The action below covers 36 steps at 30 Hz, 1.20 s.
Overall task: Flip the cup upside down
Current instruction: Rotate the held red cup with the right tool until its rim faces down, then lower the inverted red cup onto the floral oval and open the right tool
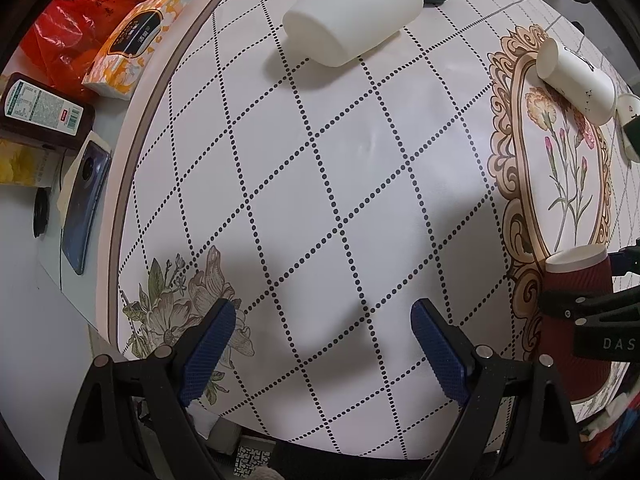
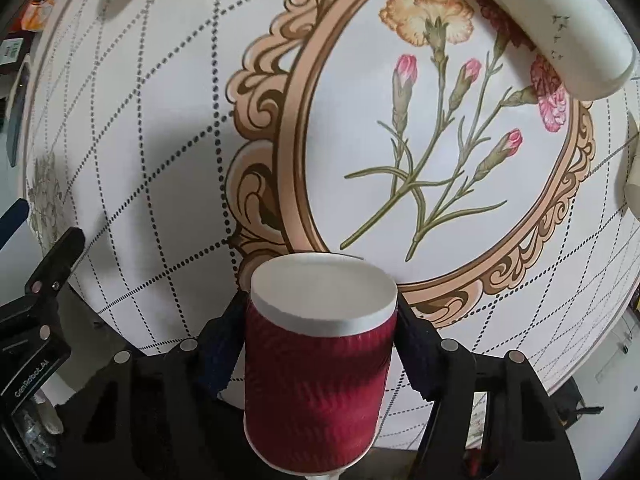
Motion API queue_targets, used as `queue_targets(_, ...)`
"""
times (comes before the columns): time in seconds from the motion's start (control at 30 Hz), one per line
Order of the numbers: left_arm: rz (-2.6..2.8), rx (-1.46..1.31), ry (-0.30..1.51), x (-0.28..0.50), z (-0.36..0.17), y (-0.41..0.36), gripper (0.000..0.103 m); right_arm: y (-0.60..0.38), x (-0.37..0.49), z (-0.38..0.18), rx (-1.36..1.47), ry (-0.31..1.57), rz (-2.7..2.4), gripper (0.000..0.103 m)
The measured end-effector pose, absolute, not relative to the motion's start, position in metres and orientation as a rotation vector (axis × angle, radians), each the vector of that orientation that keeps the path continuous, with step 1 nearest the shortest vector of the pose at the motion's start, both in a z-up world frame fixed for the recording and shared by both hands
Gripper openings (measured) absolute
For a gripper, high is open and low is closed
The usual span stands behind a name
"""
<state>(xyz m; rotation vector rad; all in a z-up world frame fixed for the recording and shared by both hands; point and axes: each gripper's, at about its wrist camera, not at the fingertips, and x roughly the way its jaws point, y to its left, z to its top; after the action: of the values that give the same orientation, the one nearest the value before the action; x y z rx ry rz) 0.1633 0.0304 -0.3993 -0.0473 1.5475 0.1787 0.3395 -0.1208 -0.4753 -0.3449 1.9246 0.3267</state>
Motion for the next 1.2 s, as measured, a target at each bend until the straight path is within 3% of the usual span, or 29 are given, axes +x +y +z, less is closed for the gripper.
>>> queue_targets(0.27,0.168,-0.045,1.543,0.166,-0.395,0.025,0.090,-0.146,0.342,-0.430,-0.246,1.791,0.330,0.070)
queue_targets(0.5,0.142,-0.101,1.562,0.173,-0.395,0.030,0.090,-0.159,0.355,-0.369,-0.167,1.418,0.276,0.070)
queue_targets(0.67,0.129,-0.093,1.565,0.179,-0.394,0.029,0.090,-0.162,0.361,-0.357,-0.109,1.159,0.213,0.070)
queue_targets(0.93,0.106,-0.052,1.564,0.183,-0.393,0.010,0.090,-0.173,0.338,-0.357,-0.077,1.032,0.181,0.071)
queue_targets(1.2,0.086,-0.034,1.560,0.179,-0.393,0.001,0.090,-0.172,0.311,-0.369,-0.066,1.065,0.177,0.071)
